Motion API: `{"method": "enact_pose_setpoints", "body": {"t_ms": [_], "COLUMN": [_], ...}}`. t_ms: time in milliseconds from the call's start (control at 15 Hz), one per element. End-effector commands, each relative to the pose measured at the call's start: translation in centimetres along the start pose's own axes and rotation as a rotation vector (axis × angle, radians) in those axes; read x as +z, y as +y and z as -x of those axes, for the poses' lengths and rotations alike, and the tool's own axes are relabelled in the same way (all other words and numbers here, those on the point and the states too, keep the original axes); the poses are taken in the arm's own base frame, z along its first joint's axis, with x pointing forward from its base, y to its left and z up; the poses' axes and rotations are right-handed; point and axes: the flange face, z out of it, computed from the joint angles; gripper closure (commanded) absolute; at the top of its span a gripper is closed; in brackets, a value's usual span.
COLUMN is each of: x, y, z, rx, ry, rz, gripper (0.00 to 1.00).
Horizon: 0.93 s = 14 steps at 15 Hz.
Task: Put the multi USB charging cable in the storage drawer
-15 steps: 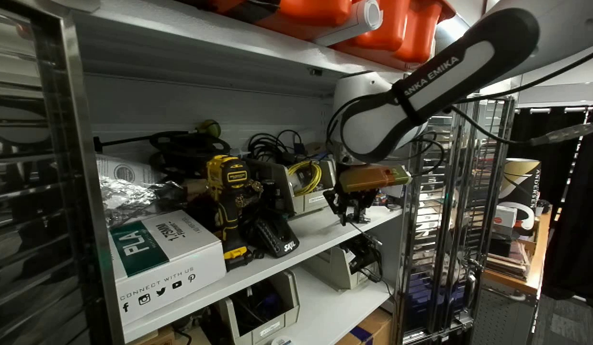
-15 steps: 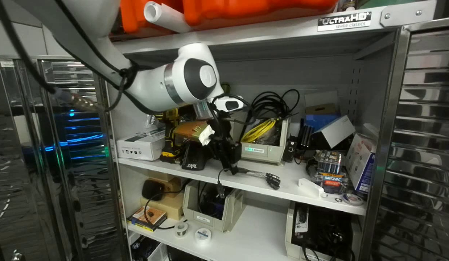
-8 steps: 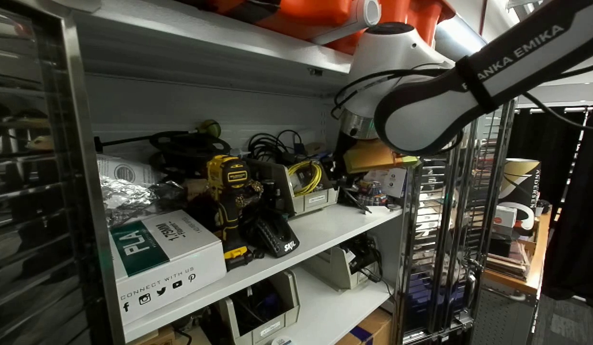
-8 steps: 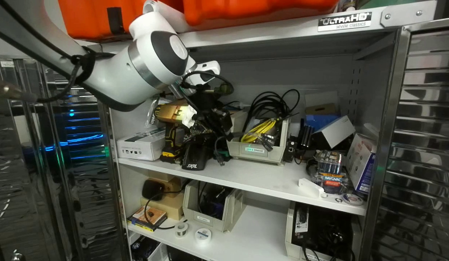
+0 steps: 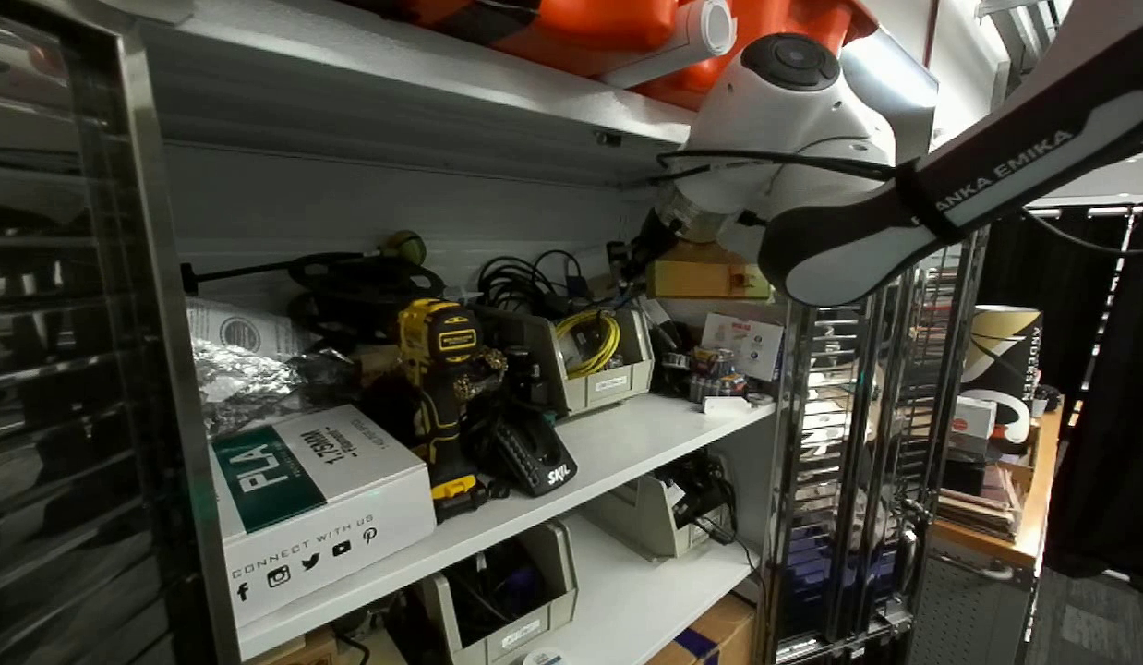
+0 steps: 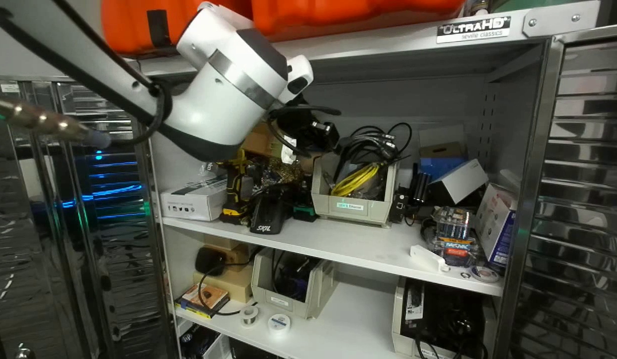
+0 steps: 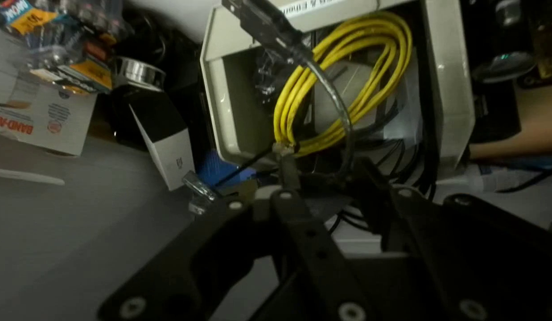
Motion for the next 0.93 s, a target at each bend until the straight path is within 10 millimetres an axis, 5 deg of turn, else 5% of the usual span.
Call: {"method": "enact_pose_setpoints", "body": {"t_ms": [0,467,867], "x": [3.6,10.7,11.9], "y": [-0.5,-3.4,-6.2], "z": [-2.9,-0.9,-0.9], "rx": [0.055,0.039,-0.042], "ry": [0.114,0.115,0.154], "rz": [-0.025,-0.049,-0.055], "gripper": [0.9,0.9,0.9]}}
